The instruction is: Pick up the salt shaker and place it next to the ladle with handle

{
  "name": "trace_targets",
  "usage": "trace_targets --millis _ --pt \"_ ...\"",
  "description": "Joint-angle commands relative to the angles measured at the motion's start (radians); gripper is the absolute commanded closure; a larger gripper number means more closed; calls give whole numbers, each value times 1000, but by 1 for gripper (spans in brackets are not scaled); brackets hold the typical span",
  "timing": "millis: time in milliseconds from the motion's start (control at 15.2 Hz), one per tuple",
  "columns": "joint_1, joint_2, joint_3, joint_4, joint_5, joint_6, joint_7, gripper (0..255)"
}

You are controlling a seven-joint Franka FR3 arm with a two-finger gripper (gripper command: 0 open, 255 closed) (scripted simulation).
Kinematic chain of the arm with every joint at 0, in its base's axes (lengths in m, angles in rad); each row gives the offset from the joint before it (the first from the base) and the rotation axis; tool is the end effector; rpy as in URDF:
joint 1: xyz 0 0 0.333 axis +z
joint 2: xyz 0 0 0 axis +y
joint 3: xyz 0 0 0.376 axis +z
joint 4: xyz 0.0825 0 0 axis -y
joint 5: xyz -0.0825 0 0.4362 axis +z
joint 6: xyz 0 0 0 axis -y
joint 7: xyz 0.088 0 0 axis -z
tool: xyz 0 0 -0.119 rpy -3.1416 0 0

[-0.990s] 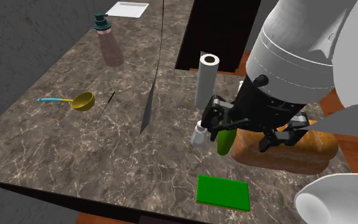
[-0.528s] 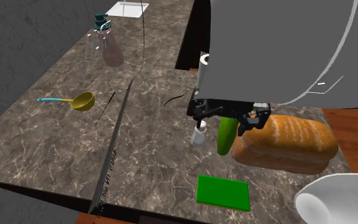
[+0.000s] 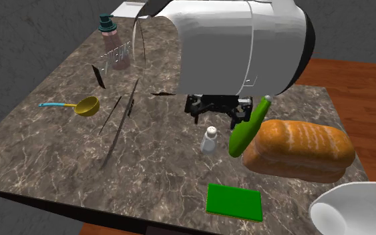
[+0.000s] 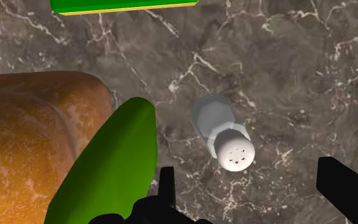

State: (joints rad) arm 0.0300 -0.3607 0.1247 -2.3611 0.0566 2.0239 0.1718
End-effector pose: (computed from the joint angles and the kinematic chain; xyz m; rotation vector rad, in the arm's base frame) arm 0.4601 0.0788 0.4889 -3.1300 0.0764 -0.0314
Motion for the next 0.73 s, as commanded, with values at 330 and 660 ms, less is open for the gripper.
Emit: trace_targets --millis 330,660 --pt "1 43 7 -54 -1 98 4 0" --pt "1 43 7 -54 -1 98 4 0"
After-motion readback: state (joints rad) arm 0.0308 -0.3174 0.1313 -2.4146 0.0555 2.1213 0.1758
